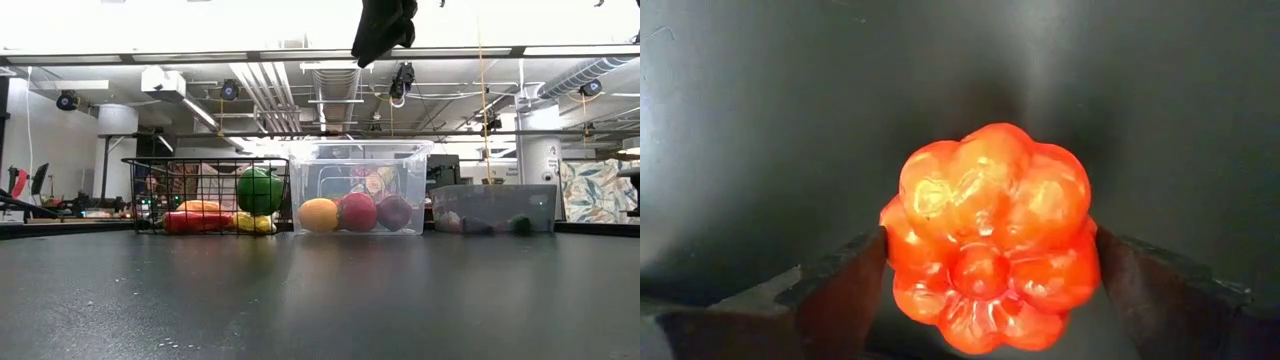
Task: Sort produce into baskets
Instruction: Put the pumpkin into the wire basket
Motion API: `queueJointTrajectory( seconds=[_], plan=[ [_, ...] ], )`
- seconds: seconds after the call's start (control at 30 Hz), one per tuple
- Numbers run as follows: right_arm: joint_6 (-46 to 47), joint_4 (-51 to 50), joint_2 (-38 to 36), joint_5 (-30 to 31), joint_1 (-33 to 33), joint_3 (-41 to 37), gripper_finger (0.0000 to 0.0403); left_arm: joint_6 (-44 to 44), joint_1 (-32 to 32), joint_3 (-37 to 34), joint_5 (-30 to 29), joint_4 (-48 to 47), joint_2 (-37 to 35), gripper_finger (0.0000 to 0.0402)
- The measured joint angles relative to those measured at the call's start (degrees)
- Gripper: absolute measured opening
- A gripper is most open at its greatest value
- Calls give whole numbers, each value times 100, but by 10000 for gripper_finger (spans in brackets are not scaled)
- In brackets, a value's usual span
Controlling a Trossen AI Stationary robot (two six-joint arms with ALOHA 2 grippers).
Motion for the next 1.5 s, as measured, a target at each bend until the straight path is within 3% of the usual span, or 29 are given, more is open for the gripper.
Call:
queueJointTrajectory(
  seconds=[0.5, 1.0, 1.5],
  plan=[
    [25, 2, -2, -2, 0, 0, 173, -168, -4, -124, -259, 76, 12, 337],
    [27, 9, -2, -4, 0, 0, 173, -299, -44, -85, -450, -128, 27, 384],
    [27, 120, -9, -7, 0, -189, 173, -315, -44, -268, -445, -233, 305, 377]
  ],
)
